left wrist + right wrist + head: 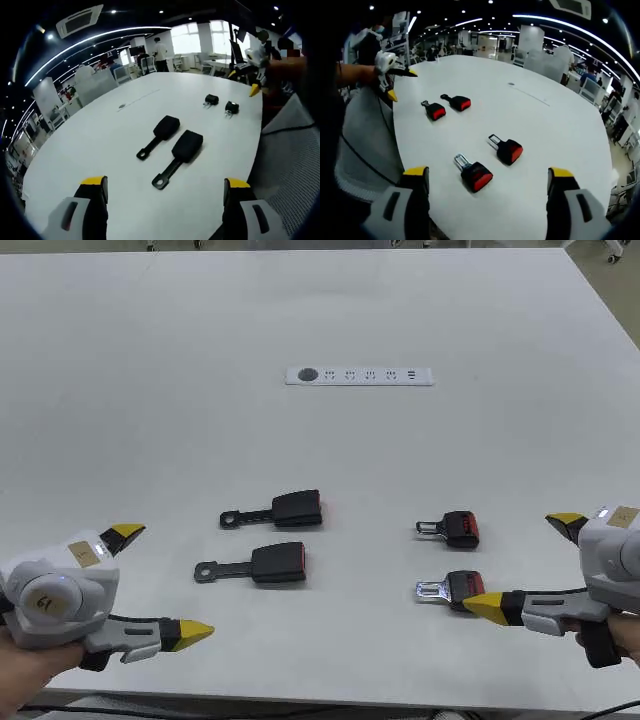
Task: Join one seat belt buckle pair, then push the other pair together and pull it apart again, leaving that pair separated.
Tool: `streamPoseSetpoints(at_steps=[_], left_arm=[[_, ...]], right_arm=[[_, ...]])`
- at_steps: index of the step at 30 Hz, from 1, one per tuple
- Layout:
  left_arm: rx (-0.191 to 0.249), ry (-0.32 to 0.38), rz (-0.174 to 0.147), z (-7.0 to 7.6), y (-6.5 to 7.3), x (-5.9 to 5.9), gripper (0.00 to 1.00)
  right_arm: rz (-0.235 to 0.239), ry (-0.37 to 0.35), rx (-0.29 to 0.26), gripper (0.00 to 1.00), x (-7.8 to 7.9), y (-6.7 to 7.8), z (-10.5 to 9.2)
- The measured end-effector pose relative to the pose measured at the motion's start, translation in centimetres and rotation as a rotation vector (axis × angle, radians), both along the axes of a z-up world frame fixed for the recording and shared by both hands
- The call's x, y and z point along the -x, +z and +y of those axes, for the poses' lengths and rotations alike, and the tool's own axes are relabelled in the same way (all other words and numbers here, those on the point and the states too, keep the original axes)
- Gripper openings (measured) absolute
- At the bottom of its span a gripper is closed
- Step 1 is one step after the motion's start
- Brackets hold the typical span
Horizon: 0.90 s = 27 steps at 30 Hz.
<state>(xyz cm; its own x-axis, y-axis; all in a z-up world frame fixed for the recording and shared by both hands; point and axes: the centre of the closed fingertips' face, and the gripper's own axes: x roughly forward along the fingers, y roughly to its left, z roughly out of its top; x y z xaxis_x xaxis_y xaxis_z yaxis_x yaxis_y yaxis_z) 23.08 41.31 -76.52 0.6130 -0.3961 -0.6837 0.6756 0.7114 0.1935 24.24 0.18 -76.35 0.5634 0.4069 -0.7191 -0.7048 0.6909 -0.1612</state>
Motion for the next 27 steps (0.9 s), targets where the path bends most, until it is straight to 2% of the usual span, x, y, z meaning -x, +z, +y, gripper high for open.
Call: streamPoseSetpoints(at_steps=[2, 6, 9, 14, 16, 17, 19, 21, 23, 27], left_arm=[[-0.019, -0.014, -0.006, 0.0, 0.3, -0.1, 0.98], [-0.001, -0.005, -0.015, -0.1, 0.9, -0.5, 0.98], [-0.004, -0.011, -0.016, -0.3, 1.3, -0.4, 0.98], [0.000, -0.020, -0.032, -0.5, 2.3, -0.7, 0.98], [-0.015, -0.019, -0.033, -0.3, 2.3, -0.7, 0.98], [-0.039, -0.027, -0.038, -0.2, 2.2, -0.7, 0.98], [-0.061, -0.032, -0.033, 0.0, 2.0, -0.3, 0.97], [-0.046, -0.026, -0.041, -0.1, 2.2, -0.2, 0.97], [-0.013, -0.010, -0.048, -0.3, 2.4, -0.2, 0.96], [-0.010, -0.009, -0.047, -0.3, 2.2, 0.0, 0.96]], right_arm=[[-0.004, 0.011, 0.000, 0.95, 0.1, 0.5, 0.2], [-0.014, 0.021, 0.007, 0.95, -0.6, 0.7, 0.2], [-0.015, 0.020, 0.014, 0.95, -0.9, 1.2, 0.4], [-0.040, 0.023, -0.014, 0.94, -1.7, 2.5, 1.3], [-0.048, 0.035, -0.010, 0.94, -1.7, 2.6, 1.6], [-0.076, 0.066, -0.008, 0.94, -1.8, 3.0, 2.0], [-0.084, 0.077, -0.007, 0.93, -1.6, 3.1, 2.2], [-0.079, 0.078, -0.006, 0.93, -1.5, 3.0, 2.2], [-0.073, 0.076, -0.007, 0.93, -1.3, 2.8, 2.1], [-0.059, 0.077, 0.000, 0.93, -0.8, 2.3, 2.0]])
